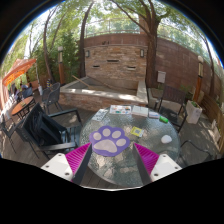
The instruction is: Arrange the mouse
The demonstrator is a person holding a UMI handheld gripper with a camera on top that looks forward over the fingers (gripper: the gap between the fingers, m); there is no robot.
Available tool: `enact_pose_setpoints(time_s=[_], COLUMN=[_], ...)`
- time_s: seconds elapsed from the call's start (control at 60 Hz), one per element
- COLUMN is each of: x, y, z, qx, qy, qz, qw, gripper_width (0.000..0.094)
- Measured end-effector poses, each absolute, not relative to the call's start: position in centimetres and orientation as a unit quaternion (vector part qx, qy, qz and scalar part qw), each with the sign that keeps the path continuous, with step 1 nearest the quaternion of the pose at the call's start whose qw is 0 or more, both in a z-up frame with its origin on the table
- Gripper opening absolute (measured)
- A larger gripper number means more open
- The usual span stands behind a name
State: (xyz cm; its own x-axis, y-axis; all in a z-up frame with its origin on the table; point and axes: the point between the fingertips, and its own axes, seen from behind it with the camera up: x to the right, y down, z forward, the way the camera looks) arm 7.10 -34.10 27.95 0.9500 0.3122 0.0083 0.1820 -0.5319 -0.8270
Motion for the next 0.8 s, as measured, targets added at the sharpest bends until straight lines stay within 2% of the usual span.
enact_pose_setpoints(time_s=[0.117, 0.383, 0.533, 0.6, 0.733, 0.8], x=[8.4, 19.7, 26.5, 29.4, 34.1, 35.5], y=[-35.0, -29.8, -22.9, -19.3, -11.9, -9.5], z=[25.7, 12.7, 7.4, 5.5, 2.3, 1.2], qx=[-0.888, -0.919, -0.919, -0.917, -0.911, -0.911], qy=[-0.130, -0.086, -0.057, -0.042, -0.021, -0.012], qz=[0.071, 0.029, 0.007, 0.001, -0.012, -0.012], qw=[0.435, 0.383, 0.391, 0.397, 0.412, 0.411], gripper_width=[0.0828, 0.0828, 0.0824, 0.0851, 0.0870, 0.0850])
